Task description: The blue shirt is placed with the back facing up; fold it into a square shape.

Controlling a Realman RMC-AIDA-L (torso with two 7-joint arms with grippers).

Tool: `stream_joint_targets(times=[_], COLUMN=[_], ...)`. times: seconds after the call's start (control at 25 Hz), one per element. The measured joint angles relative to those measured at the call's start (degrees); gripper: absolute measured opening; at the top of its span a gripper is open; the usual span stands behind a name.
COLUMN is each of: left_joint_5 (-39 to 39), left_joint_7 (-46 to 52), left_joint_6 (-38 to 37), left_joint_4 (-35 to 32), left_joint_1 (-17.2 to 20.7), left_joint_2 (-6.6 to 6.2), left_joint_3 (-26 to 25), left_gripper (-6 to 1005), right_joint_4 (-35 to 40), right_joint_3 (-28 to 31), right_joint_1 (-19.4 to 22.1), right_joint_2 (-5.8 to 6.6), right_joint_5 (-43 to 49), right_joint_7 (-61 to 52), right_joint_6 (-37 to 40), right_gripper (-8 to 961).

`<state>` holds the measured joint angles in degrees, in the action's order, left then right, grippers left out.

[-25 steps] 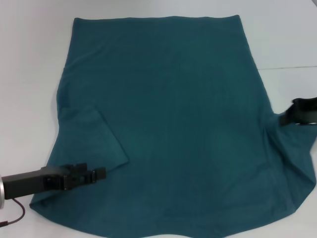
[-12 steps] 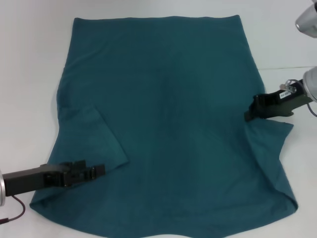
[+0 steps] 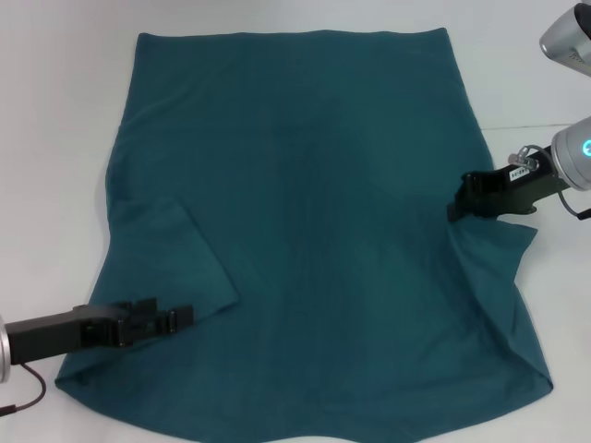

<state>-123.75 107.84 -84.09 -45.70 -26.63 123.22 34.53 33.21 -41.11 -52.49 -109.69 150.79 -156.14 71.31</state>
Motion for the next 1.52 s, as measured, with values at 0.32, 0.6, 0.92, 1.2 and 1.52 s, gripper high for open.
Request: stream_joint_targets(times=[0.32, 0.6, 0.92, 1.2, 1.52], left_joint_5=[-0.18, -0.18, -0.14, -0.17, -0.16], left_joint_7=[0.00, -0.11, -0.09, 0.00, 0.67], left_joint_6=[0.45, 0.59, 0.60, 0.91, 2.07], left_joint_4=[0.00, 0.46, 0.70, 0.89, 1.23], left_joint_1=[0.10, 0.11, 0.12, 0.01, -0.26], left_joint_2=[0.10, 0.09, 0.08, 0.08, 0.00], left_joint_3=[0.02, -0.01, -0.07, -0.24, -0.03], left_gripper=[859, 859, 860, 860, 859], right_joint_4=[-0.28, -1.78, -0.33, 3.96, 3.84], right_joint_3=[-0.12, 0.15, -0.44, 0.34, 0.23], right_joint_1=[-0.72, -0.46, 0.56, 4.58, 7.88], right_joint_2=[-0.01, 0.09, 1.49, 3.06, 3.50], right_joint_5=[-0.04, -6.71, -5.38, -3.07, -3.03], right_joint_7=[0.00, 3.12, 2.89, 1.82, 2.13], right_joint_6=[-0.03, 0.69, 3.61, 8.98, 13.78], right_gripper=[53, 307, 506, 540, 541])
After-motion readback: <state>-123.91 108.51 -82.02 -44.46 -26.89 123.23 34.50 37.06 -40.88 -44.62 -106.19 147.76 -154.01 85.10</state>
